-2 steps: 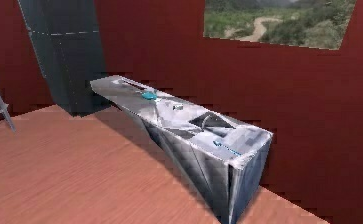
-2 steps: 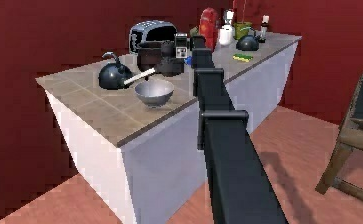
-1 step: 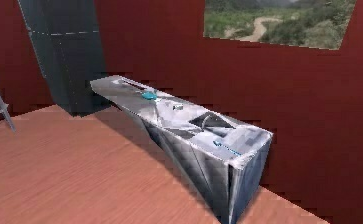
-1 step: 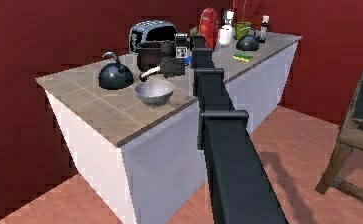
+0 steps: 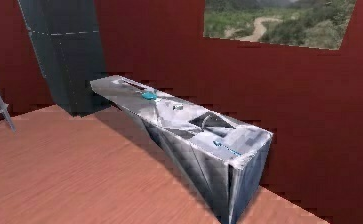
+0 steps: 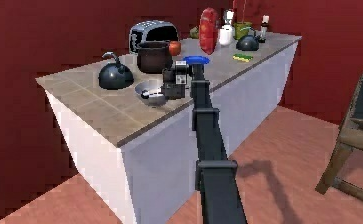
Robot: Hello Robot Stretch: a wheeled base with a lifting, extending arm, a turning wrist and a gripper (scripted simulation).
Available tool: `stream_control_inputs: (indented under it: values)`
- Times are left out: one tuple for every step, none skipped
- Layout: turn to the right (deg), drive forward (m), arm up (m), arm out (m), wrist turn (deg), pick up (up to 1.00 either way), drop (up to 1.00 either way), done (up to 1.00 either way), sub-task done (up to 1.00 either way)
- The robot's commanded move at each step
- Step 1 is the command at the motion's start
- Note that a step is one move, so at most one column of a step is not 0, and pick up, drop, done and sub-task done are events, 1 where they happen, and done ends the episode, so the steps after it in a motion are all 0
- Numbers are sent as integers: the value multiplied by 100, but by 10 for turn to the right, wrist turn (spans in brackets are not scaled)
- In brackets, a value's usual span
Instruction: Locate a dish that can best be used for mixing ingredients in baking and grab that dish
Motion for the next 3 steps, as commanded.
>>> stream_control_inputs:
  values:
    - [0, 0, 0, 0, 0, 100, 0, 0, 0]
    - [0, 0, 8, 0, 0, 0, 0, 0, 0]
    - [0, 0, 0, 0, 0, 0, 0, 100, 0]
